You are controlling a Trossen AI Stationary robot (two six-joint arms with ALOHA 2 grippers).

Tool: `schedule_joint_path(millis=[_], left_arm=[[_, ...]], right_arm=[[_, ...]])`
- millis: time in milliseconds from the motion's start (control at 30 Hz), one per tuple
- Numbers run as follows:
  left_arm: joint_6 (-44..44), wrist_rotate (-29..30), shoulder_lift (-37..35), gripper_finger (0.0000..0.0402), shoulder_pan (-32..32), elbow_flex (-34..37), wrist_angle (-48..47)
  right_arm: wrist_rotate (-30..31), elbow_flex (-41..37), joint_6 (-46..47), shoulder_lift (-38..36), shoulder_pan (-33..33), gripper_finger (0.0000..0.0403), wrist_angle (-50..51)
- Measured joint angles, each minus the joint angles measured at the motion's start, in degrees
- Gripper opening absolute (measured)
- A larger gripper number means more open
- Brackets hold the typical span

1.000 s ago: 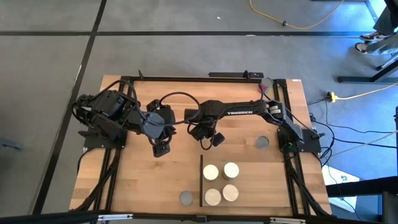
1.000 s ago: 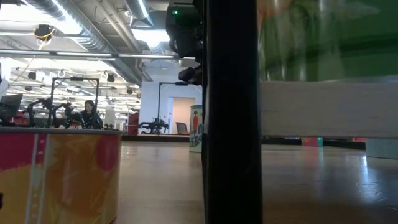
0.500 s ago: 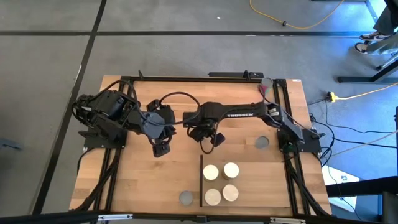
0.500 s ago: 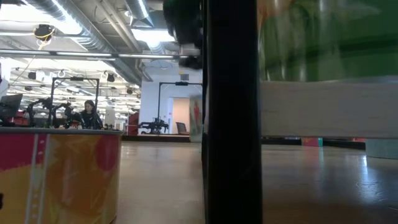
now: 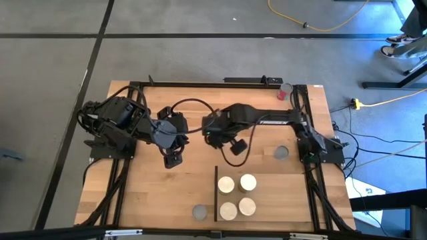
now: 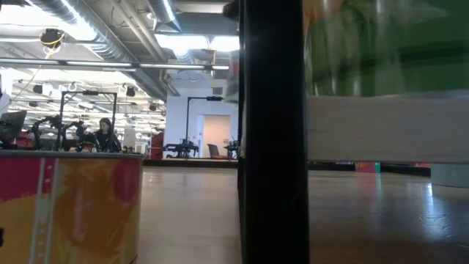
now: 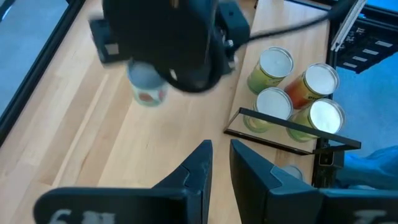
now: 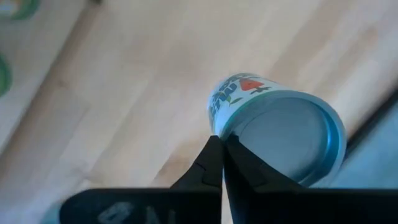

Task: Pick and place cans onto a shelf
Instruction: Put the canned vegetables on the shelf

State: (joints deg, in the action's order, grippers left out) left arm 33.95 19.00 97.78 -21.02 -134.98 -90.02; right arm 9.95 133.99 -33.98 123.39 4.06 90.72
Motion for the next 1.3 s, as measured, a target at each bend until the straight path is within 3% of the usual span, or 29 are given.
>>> schedule_joint_path(millis=[300, 633, 933, 1133, 1300], left_arm=[[-0.02, -0.06, 0.02, 0.005, -0.03, 0.0, 0.01], [-0.07, -0.17, 0.02, 0.005, -0.09, 0.0, 0.0], [-0.07, -0.22, 0.02, 0.005, -0.07, 0.0, 0.0], [-0.02, -0.2, 0.02, 0.005, -0.02, 0.0, 0.0], [0.2, -0.02, 0.02, 0.005, 0.53, 0.0, 0.0]], right_arm=[[1.74, -0.07, 12.21, -10.21, 1.66, 0.0002, -0.63], [4.38, -2.2, 26.51, -22.21, 8.74, 0.0002, -0.89], [6.66, -21.71, 40.9, -37.86, 15.53, 0.0002, -0.63], [3.37, -33.28, 54.07, -45.7, 22.51, 0.0002, -0.66], [0.18, -40.72, 63.05, -47.98, 29.25, 0.0002, -0.72]])
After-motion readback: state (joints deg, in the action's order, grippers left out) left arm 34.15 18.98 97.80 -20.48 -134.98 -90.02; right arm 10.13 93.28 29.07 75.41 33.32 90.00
